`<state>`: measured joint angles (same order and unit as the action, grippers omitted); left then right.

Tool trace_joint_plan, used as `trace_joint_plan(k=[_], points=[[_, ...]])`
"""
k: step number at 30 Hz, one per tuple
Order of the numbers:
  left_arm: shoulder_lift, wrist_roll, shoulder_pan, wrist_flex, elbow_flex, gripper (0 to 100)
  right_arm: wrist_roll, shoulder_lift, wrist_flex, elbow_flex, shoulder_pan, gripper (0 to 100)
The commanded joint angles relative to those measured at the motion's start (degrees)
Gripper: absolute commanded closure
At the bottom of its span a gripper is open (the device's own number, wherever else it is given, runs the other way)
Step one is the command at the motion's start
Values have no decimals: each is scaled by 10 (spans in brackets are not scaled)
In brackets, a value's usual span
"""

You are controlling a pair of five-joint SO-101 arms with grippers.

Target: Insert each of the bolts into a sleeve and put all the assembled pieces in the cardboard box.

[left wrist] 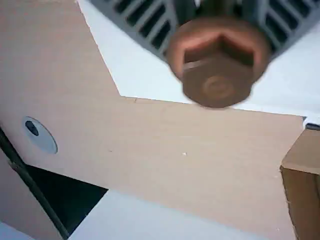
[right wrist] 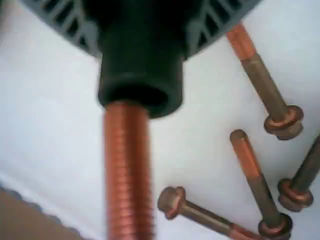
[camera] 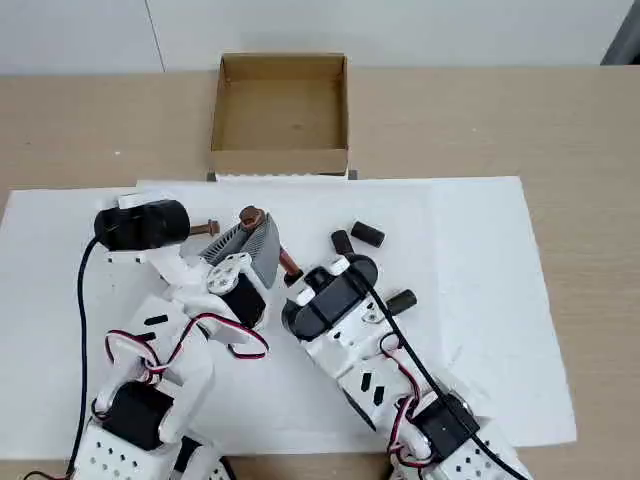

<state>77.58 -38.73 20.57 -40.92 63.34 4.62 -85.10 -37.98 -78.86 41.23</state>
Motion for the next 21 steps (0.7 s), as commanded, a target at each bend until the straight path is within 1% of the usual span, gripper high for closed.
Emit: trace_joint_plan(k=[1,9,12,16,19,21], points=[[11,0,5,-2,-7,994,7,-12,20,10,-7,995],[7,2,6,-11,3,994,7,-12,21,11,-7,995],[10,23,6,-11,22,994,7,-12,21,12,-7,995],[10,33,7,-11,36,994,8,-12,21,19,-7,995],[7,33,33,-18,36,994,8,-12,21,19,-7,995],[7,33,67,-37,36,994,8,-12,21,19,-7,995]])
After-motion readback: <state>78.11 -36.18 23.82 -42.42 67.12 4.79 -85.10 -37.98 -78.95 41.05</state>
